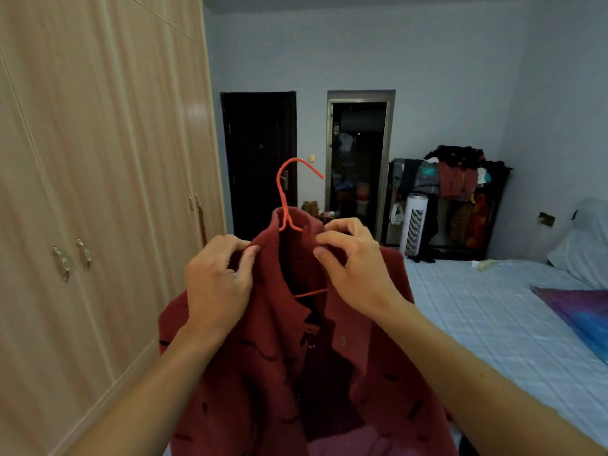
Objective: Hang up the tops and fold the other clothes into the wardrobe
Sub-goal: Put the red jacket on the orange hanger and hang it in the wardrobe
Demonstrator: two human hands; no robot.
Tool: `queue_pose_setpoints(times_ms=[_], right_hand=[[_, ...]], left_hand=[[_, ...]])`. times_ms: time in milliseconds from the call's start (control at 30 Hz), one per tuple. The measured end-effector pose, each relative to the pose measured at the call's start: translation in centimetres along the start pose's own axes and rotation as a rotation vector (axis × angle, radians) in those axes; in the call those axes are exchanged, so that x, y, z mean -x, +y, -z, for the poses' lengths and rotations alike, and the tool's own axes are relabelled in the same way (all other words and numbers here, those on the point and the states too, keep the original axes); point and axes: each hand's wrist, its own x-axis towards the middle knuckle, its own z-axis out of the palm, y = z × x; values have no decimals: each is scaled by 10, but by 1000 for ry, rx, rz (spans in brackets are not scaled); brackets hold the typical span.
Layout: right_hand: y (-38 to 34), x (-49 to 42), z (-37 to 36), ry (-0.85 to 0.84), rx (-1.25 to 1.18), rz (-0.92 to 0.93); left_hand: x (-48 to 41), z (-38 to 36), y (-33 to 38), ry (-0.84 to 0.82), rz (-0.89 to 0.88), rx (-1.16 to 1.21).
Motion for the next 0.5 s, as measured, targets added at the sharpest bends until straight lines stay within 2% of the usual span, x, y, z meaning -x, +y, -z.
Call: queue_pose_setpoints(times_ms=[133, 333, 500], right_hand=[[8, -7, 23, -242, -4, 165], [39, -17, 43, -68, 205, 166], [63, -8, 41, 23, 358, -72]], left_hand=[[-5, 8, -7, 49, -8, 1], [-13, 15, -8, 95, -67, 0], [-13, 19, -12, 97, -78, 21]])
